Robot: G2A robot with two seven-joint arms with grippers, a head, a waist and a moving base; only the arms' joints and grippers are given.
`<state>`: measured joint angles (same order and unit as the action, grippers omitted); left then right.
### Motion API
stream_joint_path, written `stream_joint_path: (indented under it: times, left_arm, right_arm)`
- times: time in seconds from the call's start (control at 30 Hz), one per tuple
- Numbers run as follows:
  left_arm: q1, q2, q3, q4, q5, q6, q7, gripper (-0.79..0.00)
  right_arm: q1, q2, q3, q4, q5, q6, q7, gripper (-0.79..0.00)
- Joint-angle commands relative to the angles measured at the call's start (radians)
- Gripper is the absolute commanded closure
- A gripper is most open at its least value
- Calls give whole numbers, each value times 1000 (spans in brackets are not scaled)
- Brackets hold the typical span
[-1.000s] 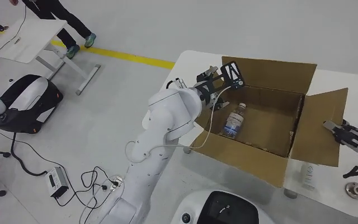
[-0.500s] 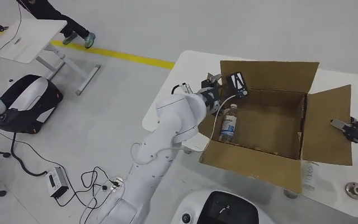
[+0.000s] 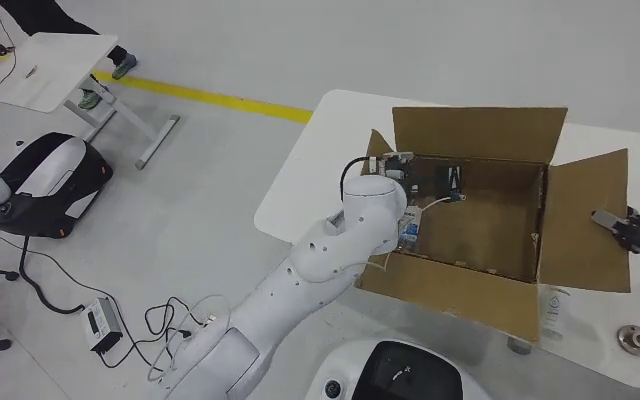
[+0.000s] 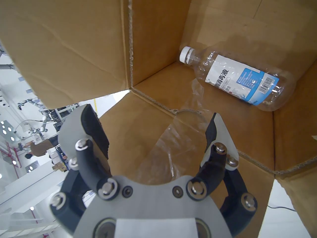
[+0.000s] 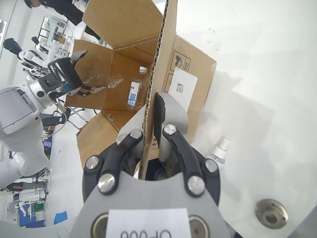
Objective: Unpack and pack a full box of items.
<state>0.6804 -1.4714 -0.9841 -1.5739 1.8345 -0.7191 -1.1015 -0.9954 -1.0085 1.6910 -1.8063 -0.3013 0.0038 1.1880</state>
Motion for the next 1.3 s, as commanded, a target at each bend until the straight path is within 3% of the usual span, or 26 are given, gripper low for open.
stream_joint_path:
  times: [0.0,0.43,0.47,0.57,0.7,0.87,1.0,1.07,1.17,1.27]
  left_arm:
    - [-8,2,23,23,-17,14,-14,-785]
    - [-59,45,136,74,-92,99,-98,-785]
    - [-63,49,144,73,-93,104,-104,-690]
    - [-73,61,164,70,-91,123,-123,-594]
    - [-85,75,189,66,-96,141,-141,-379]
    - [-99,92,223,70,-102,153,-153,-280]
    - [-112,105,245,70,-123,163,-163,-296]
    - [-119,111,255,67,-134,169,-169,-265]
    - [-128,120,267,59,-154,179,-179,-25]
    - [-137,130,280,54,-170,188,-187,0]
  right_arm:
    - [-6,2,-1,-6,7,3,-5,0]
    - [-23,17,-4,-29,38,26,-44,0]
    - [-24,18,-4,-31,40,28,-48,0]
    - [-29,21,-3,-35,47,32,-54,0]
    - [-38,26,1,-36,58,39,-62,0]
    - [-46,31,4,-41,69,44,-72,0]
    - [-48,36,4,-42,74,46,-77,0]
    - [-47,38,3,-41,76,46,-79,0]
    - [-46,42,1,-38,78,47,-82,0]
    - [-42,45,0,-31,81,47,-88,0]
